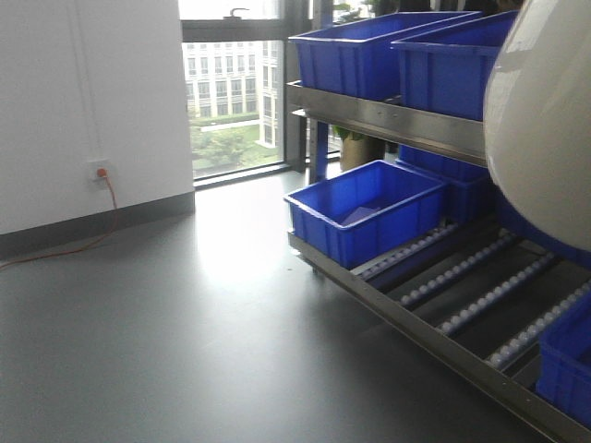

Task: Move white bin to right shelf second layer
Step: 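Turn the base toward the rack with blue bins and roller shelves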

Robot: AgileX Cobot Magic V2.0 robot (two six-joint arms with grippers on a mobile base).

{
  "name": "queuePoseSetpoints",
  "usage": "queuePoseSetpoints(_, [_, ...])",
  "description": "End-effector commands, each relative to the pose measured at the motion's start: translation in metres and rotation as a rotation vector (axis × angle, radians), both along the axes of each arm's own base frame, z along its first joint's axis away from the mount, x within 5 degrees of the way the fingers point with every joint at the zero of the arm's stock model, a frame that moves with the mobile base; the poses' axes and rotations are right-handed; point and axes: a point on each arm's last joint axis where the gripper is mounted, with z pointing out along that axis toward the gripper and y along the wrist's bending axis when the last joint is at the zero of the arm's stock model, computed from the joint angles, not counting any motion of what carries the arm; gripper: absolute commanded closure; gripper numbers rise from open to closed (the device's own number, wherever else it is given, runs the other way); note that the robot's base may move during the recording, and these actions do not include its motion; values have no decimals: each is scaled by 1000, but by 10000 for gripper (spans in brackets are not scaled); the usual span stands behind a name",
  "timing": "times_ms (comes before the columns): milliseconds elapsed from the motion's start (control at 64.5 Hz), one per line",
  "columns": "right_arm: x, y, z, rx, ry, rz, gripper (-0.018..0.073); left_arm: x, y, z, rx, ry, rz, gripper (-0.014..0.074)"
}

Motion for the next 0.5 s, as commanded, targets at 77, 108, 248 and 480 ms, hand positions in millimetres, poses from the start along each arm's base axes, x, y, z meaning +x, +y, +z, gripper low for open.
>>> queuePoseSetpoints(77, [3, 0, 19, 31, -121, -11, 502, 0, 1, -4, -19, -59, 6, 512])
queuePoseSetpoints(108, [3, 0, 19, 31, -121, -11, 502, 0, 1, -4, -19, -59, 6, 512])
queuePoseSetpoints(248, [3, 0, 19, 31, -121, -11, 502, 0, 1, -4, -19, -59, 6, 512])
queuePoseSetpoints(480, [3, 0, 19, 31, -121, -11, 502, 0, 1, -4, -19, -59, 6, 512])
